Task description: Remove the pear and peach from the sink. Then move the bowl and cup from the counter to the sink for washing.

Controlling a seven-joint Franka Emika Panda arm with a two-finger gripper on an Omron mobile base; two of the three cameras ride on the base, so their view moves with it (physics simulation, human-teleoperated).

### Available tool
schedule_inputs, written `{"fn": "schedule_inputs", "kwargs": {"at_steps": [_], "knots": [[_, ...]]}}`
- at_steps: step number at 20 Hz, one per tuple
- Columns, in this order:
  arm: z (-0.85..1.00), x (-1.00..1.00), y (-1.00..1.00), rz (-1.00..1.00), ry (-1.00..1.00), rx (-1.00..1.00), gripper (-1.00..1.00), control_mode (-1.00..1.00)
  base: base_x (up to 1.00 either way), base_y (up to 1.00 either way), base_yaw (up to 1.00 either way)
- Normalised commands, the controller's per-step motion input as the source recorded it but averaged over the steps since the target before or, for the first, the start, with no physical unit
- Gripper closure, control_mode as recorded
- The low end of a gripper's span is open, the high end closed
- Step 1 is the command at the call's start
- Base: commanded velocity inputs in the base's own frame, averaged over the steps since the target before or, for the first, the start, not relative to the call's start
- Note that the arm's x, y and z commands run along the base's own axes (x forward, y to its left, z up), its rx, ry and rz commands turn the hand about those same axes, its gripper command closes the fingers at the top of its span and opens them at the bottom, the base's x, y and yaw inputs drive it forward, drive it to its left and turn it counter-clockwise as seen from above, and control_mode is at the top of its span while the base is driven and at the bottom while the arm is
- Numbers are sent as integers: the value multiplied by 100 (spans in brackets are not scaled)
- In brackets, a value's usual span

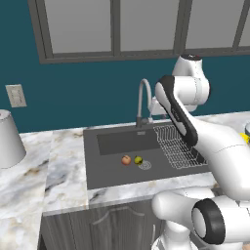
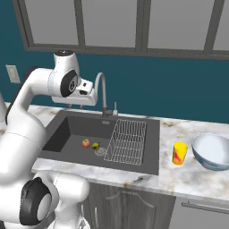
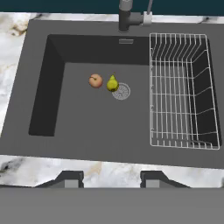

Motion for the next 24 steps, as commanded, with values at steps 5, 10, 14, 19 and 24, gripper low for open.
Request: {"fn": "schedule_inputs", "kwargs": {"at_steps": [5,10,14,19,24], "knots": [[0,-6,0,0,0,0,-100,-100,0,0,0],[0,-8,13,0,0,0,-100,-100,0,0,0],[0,-9,12,0,0,0,-100,-100,0,0,0],[0,-7,14,0,0,0,-100,-100,0,0,0],[0,-6,17,0,0,0,-100,-100,0,0,0]]}}
